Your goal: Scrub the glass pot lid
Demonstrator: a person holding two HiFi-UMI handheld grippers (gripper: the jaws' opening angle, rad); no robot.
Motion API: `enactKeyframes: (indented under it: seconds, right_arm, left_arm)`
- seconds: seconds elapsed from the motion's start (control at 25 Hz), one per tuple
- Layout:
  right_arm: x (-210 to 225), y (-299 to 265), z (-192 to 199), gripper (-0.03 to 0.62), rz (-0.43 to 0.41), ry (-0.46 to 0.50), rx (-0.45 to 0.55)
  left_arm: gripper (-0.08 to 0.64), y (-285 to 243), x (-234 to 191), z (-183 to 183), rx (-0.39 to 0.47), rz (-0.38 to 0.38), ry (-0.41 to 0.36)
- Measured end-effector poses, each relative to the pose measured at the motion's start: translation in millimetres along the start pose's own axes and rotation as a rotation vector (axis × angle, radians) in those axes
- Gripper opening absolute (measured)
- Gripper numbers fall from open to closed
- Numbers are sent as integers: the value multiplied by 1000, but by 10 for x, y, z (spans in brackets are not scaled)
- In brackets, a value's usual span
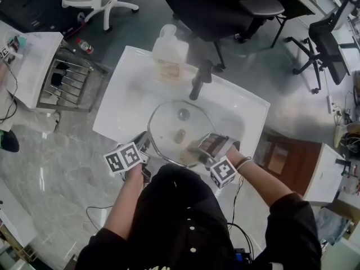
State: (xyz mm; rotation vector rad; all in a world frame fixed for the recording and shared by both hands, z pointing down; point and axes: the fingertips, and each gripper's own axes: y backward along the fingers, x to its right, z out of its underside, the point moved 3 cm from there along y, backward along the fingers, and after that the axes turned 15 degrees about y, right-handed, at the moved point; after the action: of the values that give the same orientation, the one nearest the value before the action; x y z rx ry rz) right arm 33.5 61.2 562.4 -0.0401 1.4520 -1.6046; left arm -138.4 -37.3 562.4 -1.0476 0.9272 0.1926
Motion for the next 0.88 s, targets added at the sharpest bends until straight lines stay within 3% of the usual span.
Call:
enactKeyframes:
  seconds: [0.28,0.6,0.72,0.88]
  right_arm:
    - [-202,184,53,146,-68,28,-17]
    - [-203,170,91,147,-76,38,-38]
    - [-175,185,110,147,-58,-10,-53]
    - [-76,225,249,149,17,-171,-97]
  left_arm:
    - [69,-42,-11,-41,-3,-15,18]
    - [69,-56,6,-59,-9,-40,-6]
    - [71,-34,14,-63,-8,-41,-13]
    - [71,1,45,-135,18,-34,-45]
